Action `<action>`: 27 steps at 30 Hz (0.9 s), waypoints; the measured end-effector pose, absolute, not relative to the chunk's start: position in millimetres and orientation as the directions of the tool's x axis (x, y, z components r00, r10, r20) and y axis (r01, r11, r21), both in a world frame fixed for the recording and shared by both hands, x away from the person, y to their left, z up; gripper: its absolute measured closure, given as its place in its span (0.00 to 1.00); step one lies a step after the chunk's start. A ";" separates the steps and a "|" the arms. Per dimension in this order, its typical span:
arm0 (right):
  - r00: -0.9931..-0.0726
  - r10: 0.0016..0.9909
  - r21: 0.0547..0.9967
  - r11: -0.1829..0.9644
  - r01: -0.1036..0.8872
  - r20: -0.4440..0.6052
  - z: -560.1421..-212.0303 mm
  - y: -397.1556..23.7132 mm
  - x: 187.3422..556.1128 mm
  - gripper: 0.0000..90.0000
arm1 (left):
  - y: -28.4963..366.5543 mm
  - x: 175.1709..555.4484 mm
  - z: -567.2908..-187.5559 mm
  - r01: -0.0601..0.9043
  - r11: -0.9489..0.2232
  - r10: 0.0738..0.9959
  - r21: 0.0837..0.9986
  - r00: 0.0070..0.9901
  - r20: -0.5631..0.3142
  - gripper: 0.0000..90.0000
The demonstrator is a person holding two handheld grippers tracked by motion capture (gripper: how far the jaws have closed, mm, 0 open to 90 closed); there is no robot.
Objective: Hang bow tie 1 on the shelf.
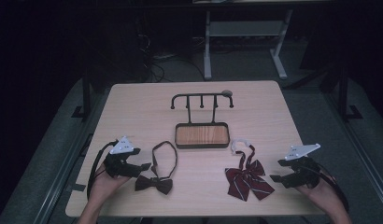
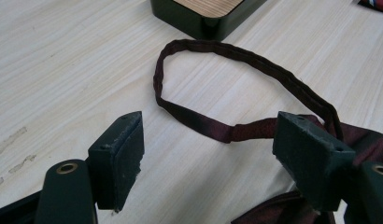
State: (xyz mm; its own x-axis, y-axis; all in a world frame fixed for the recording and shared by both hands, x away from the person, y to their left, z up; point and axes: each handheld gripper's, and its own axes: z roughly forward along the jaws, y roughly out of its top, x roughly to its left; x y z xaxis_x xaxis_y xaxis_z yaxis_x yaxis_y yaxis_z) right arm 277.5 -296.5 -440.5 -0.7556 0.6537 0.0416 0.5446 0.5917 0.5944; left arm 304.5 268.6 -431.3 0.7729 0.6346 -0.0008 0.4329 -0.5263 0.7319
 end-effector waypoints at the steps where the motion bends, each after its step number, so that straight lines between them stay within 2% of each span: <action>1: -0.758 0.651 0.594 0.593 0.544 0.043 -439.8 -296.0 277.8 0.33 | 268.6 304.3 -431.7 0.437 -0.518 0.639 0.735 0.769 -0.007 0.28; 16: -0.792 0.610 0.593 0.631 0.500 0.018 -415.1 -276.9 286.4 0.38 | 269.3 305.2 -433.4 0.434 -0.531 0.628 0.728 0.778 -0.006 0.27; 27: -0.823 0.567 0.543 0.688 0.482 0.012 -400.3 -253.2 308.0 0.46 | 270.8 304.6 -431.4 0.429 -0.525 0.631 0.735 0.776 -0.001 0.27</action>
State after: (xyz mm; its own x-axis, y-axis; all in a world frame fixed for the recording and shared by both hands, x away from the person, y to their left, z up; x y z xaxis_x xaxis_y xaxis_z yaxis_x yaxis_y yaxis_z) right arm 308.0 -253.2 -400.3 -0.8234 0.5673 0.0117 0.4817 0.6881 0.5426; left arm 304.6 270.8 -431.4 0.7756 0.6312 -0.0012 0.4285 -0.5251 0.7353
